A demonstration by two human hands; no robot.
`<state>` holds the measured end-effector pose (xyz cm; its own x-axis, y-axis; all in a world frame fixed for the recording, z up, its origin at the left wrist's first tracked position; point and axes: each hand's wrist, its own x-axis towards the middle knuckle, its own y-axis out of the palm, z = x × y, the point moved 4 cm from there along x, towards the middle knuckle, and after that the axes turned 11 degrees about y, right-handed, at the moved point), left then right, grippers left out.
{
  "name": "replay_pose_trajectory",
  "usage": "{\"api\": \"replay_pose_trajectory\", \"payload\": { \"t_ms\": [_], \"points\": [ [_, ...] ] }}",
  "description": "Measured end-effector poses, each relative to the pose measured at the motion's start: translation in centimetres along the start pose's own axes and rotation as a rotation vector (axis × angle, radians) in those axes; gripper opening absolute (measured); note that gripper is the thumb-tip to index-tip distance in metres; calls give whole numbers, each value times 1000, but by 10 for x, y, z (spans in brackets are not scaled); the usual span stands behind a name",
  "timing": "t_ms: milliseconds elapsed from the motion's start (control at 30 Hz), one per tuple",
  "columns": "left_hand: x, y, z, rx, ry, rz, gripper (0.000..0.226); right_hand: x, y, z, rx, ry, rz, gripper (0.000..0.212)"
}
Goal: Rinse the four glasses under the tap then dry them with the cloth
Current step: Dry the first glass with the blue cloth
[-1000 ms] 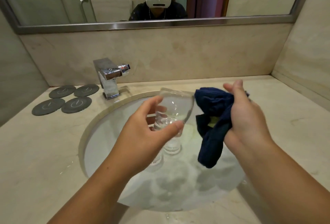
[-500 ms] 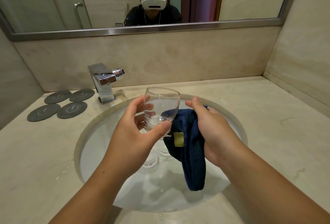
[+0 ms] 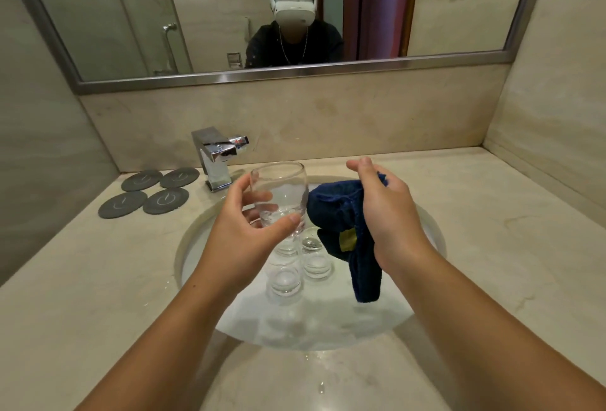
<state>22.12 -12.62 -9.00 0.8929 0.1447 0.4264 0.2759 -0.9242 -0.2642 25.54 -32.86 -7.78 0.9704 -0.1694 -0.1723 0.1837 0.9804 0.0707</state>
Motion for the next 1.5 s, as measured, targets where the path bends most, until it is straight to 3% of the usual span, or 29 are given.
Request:
{"api": "replay_pose_trajectory", "payload": {
  "t_ms": [200,500,600,800,1067,1367,1500],
  "points": [
    [-3,-46,11,52,-25,-47,77,-19,48,7,-38,-92,107,30],
    [-2,-124,45,-116,-167,-239,50,-32,134,-4,12,-22,235,30],
    [0,-148,55,-101,-215,-275,53,-33,158,-9,7,-31,266,27],
    [2,-185,68,40,-243,-243,39,-39,169,-33,-5,-69,261,26],
    [3,-218,70,180,-322,-111,59,-41,171,-47,-61,-17,279,29],
    [9,-219,67,159,-289,-120,40,-42,171,-49,-96,-35,299,30],
    [21,-238,53,334,-289,-50,41,-40,169,-47,-90,-42,295,30]
  ]
}}
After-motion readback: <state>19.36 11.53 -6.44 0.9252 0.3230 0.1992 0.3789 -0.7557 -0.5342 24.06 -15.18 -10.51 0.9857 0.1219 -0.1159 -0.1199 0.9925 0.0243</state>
